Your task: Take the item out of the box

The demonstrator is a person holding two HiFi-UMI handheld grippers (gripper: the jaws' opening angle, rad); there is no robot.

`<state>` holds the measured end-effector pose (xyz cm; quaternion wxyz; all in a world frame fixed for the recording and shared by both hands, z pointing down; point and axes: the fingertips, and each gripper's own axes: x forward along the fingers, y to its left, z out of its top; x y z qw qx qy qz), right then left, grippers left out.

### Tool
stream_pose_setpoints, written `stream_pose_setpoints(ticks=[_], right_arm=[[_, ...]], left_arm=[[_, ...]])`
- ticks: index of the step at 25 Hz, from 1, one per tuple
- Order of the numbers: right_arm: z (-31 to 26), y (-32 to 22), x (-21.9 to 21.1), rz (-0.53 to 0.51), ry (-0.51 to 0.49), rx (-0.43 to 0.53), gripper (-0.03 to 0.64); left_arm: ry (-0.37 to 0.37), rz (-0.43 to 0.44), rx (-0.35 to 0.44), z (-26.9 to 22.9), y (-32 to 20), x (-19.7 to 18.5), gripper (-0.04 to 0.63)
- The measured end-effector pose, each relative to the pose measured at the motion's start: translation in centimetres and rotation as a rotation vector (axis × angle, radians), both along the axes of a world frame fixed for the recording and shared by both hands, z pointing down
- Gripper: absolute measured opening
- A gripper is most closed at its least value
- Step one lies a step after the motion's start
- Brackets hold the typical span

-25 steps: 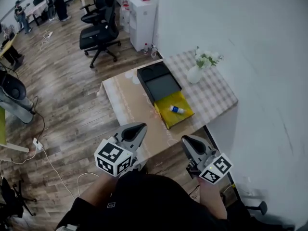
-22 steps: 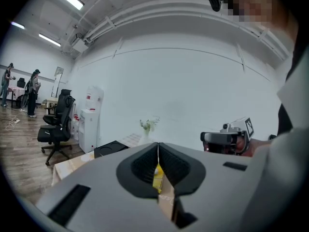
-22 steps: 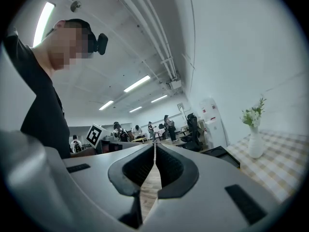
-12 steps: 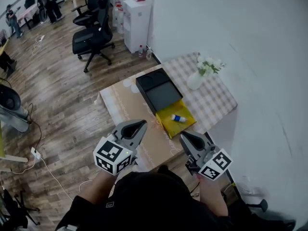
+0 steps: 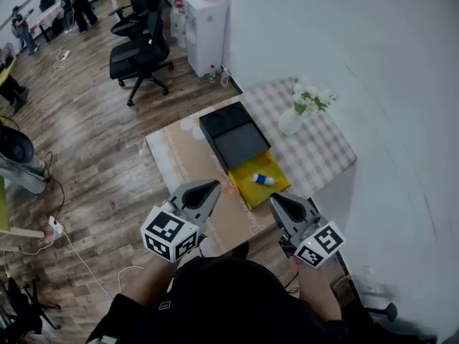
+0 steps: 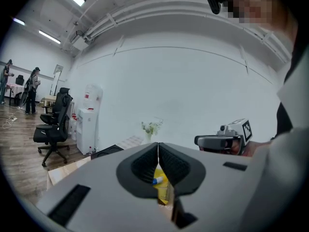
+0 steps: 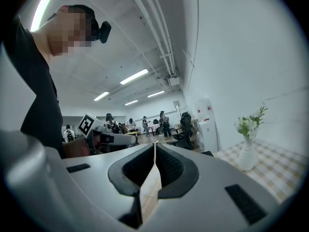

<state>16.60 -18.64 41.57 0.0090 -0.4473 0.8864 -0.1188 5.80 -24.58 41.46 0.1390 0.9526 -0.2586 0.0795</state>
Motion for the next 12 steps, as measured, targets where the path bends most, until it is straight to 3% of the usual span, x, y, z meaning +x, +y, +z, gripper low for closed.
stream_pose_setpoints(ticks=[12], right_arm=[[5.5,-2.1,4.4,0.021,0.068,-0.178,0.038]], left_arm=[[-0.006,-0.037,-0.049,2.2,-0.4,1.9,0.015]])
